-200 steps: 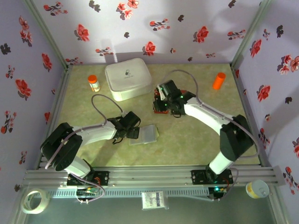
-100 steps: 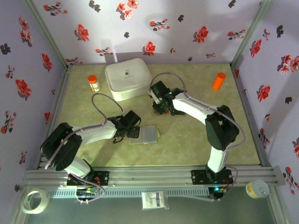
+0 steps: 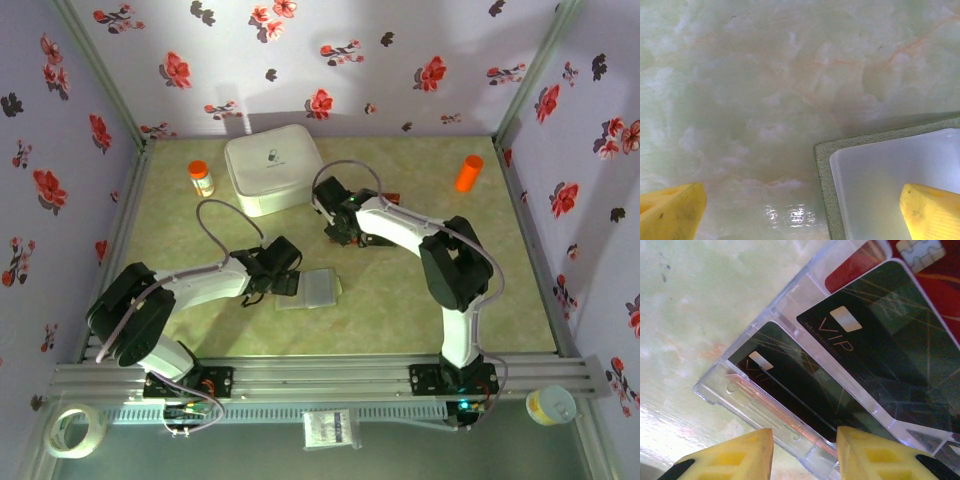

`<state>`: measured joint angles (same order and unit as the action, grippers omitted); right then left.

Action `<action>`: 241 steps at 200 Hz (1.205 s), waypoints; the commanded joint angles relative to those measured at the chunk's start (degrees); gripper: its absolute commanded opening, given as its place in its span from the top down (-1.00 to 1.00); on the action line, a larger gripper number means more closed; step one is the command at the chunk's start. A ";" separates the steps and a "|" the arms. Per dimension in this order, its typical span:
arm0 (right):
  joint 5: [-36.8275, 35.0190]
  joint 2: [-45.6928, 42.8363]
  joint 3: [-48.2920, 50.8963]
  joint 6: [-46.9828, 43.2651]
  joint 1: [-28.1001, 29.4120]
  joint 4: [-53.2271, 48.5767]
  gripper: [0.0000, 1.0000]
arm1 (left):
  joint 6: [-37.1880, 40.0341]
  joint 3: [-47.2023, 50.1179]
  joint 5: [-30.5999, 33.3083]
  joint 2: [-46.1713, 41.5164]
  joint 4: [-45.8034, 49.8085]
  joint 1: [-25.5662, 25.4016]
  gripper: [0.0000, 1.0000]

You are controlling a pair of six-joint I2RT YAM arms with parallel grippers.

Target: Put the credit cards into the card holder

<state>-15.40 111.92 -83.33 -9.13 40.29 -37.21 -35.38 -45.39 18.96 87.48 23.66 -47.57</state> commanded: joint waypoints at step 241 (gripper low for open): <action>-1.13 -6.44 -0.14 -0.09 1.62 -3.43 1.00 | 1.67 -3.01 1.65 0.51 1.99 0.43 -0.99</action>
<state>-16.73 109.51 -81.69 -10.48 40.84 -38.33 -34.94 -46.50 19.09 87.79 24.29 -47.57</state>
